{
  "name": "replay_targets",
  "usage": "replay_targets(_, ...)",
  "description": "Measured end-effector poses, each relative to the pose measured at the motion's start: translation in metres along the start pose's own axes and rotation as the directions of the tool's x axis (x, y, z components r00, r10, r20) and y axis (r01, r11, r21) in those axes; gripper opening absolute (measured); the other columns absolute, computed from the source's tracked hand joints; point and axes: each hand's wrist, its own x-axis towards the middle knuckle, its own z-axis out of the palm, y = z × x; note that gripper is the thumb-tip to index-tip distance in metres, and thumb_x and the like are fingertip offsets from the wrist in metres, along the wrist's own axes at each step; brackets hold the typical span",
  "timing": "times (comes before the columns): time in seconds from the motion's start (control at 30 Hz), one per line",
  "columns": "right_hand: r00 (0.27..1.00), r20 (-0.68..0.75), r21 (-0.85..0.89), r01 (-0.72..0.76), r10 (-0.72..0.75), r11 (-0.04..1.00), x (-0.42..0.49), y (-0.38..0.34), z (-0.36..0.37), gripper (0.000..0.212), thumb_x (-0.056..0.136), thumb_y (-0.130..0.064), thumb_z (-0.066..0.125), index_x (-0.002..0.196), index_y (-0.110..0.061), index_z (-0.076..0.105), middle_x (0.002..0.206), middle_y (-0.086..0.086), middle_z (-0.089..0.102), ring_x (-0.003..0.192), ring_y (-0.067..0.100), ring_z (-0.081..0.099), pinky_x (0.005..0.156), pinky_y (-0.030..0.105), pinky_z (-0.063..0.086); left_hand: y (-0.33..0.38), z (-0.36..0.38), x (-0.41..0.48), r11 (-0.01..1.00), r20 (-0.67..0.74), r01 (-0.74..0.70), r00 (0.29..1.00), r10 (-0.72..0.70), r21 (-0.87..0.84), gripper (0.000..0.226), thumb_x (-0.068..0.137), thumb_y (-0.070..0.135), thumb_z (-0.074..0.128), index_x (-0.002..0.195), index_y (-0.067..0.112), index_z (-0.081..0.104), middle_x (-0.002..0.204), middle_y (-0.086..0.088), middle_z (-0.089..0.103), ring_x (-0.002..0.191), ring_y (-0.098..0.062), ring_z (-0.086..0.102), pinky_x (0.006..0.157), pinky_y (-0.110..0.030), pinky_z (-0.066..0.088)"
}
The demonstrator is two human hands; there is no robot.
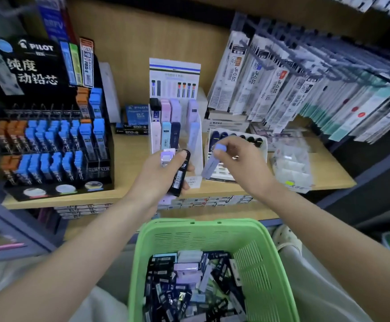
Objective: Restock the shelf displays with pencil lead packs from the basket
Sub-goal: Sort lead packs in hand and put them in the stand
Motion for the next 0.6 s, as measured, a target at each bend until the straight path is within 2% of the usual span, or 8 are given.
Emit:
replay_targets(0.07, 0.998, -0.052, -0.001, 0.019, -0.019, 1.0, 0.023, -0.004, 0.007, 0.002, 0.091, -0.015, 0.059, 0.09, -0.014, 0.058, 0.081, 0.003, 0.062, 0.072, 0.02, 0.055, 0.068, 0.031, 0.046, 0.002, -0.006, 0.007, 1.0, -0.006, -0.009, 1.0, 0.009, -0.026, 0.012, 0.097, 0.024, 0.051, 0.095, 0.015, 0.058, 0.07, 0.003, 0.069, 0.039, -0.01, 0.052, 0.04, -0.017, 0.044)
replay_targets(0.2, 0.993, -0.079, -0.115, 0.082, -0.091, 0.99, 0.059, -0.007, 0.018, 0.008, 0.092, -0.015, 0.057, 0.095, -0.02, 0.052, 0.077, -0.013, 0.054, 0.07, 0.008, 0.055, 0.068, 0.029, 0.048, -0.002, -0.015, 0.018, 0.998, -0.017, 0.009, 1.0, -0.01, -0.062, 0.012, 0.096, 0.026, 0.052, 0.096, 0.017, 0.059, 0.066, 0.006, 0.071, 0.04, -0.01, 0.051, 0.041, -0.017, 0.044)
replay_targets(0.27, 0.991, -0.047, -0.222, 0.11, -0.124, 0.969, 0.072, -0.004, 0.023, 0.006, 0.093, -0.016, 0.056, 0.098, -0.015, 0.055, 0.076, -0.008, 0.055, 0.071, 0.014, 0.056, 0.071, 0.035, 0.05, -0.005, -0.017, 0.023, 0.997, -0.033, 0.02, 0.999, -0.022, -0.073, 0.011, 0.096, 0.026, 0.053, 0.096, 0.017, 0.059, 0.065, 0.006, 0.07, 0.039, -0.011, 0.051, 0.04, -0.018, 0.044)
replay_targets(0.37, 0.989, 0.042, -0.368, 0.149, -0.143, 0.918, 0.086, -0.001, 0.029, 0.008, 0.092, -0.014, 0.055, 0.1, -0.011, 0.058, 0.086, 0.002, 0.06, 0.078, 0.025, 0.058, 0.073, 0.042, 0.051, -0.007, -0.016, 0.029, 0.997, -0.033, 0.025, 0.999, -0.028, -0.077, 0.008, 0.096, 0.025, 0.052, 0.093, 0.019, 0.058, 0.063, 0.005, 0.068, 0.038, -0.012, 0.049, 0.039, -0.018, 0.042)
replay_targets(0.5, 0.98, 0.154, -0.481, 0.184, -0.124, 0.857, 0.095, 0.005, 0.032, 0.012, 0.092, -0.008, 0.055, 0.102, -0.009, 0.061, 0.098, 0.003, 0.059, 0.086, 0.018, 0.056, 0.074, 0.035, 0.047, -0.006, -0.015, 0.037, 0.993, -0.041, 0.04, 0.998, -0.045, -0.11, 0.008, 0.096, 0.023, 0.053, 0.092, 0.019, 0.058, 0.071, 0.0, 0.068, 0.037, -0.013, 0.049, 0.039, -0.018, 0.042)
replay_targets(0.6, 0.976, 0.163, -0.526, 0.209, -0.144, 0.824, 0.1, 0.01, 0.033, 0.014, 0.092, -0.009, 0.057, 0.104, -0.008, 0.062, 0.107, 0.007, 0.054, 0.093, 0.024, 0.056, 0.076, 0.038, 0.047, -0.004, -0.015, 0.041, 0.99, -0.046, 0.028, 0.998, -0.035, -0.139, 0.01, 0.096, 0.022, 0.053, 0.092, 0.015, 0.059, 0.069, -0.001, 0.066, 0.037, -0.014, 0.048, 0.039, -0.019, 0.041)
